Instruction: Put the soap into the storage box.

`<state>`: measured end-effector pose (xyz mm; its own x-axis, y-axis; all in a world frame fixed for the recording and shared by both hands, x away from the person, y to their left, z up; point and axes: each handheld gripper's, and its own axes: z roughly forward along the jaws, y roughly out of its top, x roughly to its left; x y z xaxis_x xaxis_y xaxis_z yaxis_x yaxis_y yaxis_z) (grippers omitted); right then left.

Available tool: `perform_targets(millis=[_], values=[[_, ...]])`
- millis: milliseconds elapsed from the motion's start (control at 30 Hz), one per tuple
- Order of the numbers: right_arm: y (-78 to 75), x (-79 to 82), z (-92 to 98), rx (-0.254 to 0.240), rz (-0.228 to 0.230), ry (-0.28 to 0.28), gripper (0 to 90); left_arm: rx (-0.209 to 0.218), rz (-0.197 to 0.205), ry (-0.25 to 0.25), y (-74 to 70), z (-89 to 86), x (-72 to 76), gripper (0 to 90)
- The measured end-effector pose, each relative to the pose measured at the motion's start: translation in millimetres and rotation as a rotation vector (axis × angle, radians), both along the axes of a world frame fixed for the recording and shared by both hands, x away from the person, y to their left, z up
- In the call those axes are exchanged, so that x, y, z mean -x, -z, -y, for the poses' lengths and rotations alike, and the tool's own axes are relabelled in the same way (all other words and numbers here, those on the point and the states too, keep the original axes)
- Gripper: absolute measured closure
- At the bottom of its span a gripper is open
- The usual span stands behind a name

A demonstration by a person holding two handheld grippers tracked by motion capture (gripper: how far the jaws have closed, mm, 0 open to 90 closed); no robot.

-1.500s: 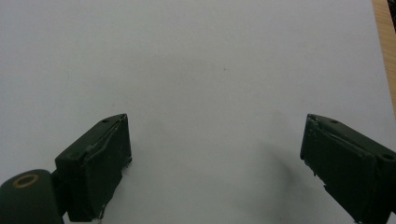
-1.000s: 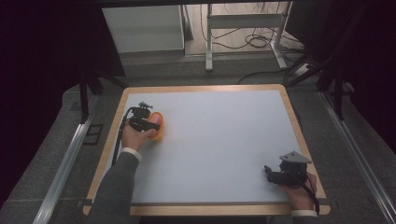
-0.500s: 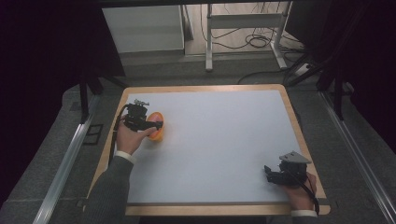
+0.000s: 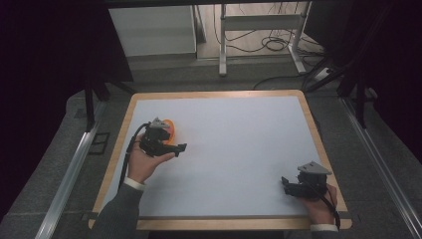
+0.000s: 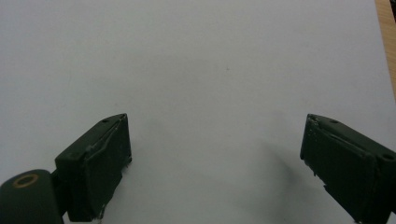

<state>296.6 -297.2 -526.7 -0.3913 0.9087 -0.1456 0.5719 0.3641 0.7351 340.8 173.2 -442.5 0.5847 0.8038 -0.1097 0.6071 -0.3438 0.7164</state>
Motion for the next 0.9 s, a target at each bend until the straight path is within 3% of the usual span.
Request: perform_targets(millis=[167,300,400,567,833,900], values=[[-2.3,1.2,0.9,-0.009,0.011,0.006,8.2,0.023,-0.008,0.065,16.9,5.4,16.7,23.8],[-3.6,1.8,1.6,-0.021,0.014,0.006,8.2,0.036,-0.02,0.084,34.2,5.6,26.9,24.0],[-4.7,2.2,1.2,-0.022,0.018,0.005,8.2,0.035,-0.027,0.084,47.0,4.3,32.4,24.2],[-7.4,3.5,1.4,-0.041,0.023,-0.001,8.2,0.068,-0.039,0.063,62.6,-2.4,39.0,24.6],[-11.6,5.1,0.5,-0.07,0.033,-0.026,8.2,0.111,-0.049,0.03,76.9,-14.4,46.7,25.1],[-12.2,5.3,0.4,-0.072,0.036,-0.029,8.2,0.096,-0.057,0.032,79.6,-14.8,47.0,25.0]])
